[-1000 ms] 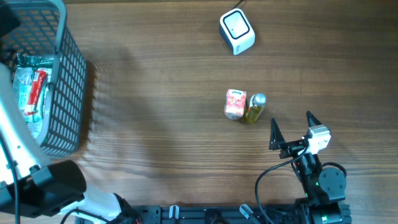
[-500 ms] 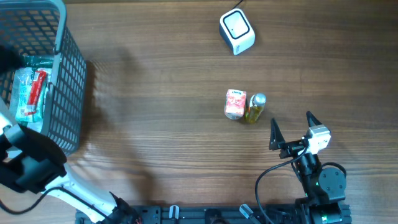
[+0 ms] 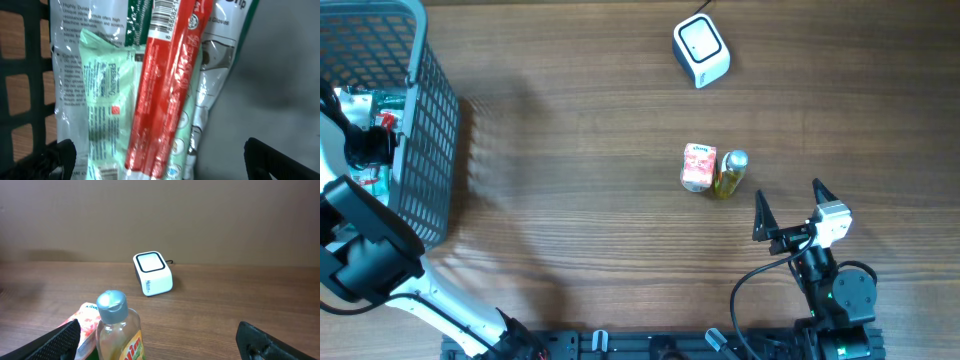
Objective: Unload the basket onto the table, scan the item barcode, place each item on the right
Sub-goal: 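Move the left gripper into the basket and grasp the 3M gloves package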
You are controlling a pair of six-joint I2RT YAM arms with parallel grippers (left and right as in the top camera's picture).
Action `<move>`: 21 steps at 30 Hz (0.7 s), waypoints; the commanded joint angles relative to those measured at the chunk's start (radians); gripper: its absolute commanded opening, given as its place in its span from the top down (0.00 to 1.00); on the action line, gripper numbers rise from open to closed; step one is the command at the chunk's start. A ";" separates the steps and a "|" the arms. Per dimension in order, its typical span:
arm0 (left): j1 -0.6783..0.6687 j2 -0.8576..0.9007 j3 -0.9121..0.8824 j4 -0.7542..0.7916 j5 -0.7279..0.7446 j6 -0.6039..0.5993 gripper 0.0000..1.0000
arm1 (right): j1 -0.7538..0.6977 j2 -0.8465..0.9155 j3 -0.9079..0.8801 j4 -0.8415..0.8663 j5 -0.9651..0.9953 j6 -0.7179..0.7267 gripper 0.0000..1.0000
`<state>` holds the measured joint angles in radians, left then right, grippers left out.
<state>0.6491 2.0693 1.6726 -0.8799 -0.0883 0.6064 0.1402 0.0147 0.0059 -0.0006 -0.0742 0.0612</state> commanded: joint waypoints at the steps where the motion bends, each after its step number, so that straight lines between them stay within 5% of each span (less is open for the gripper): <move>1: 0.004 0.008 -0.020 0.030 -0.022 0.042 0.00 | -0.005 -0.004 -0.001 0.003 -0.002 -0.008 0.00; 21: 0.021 0.122 -0.020 0.084 0.009 0.040 0.00 | -0.005 -0.004 -0.001 0.003 -0.002 -0.008 0.00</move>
<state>0.6567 2.1471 1.6619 -0.8013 -0.0818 0.6281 0.1402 0.0147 0.0059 -0.0006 -0.0742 0.0612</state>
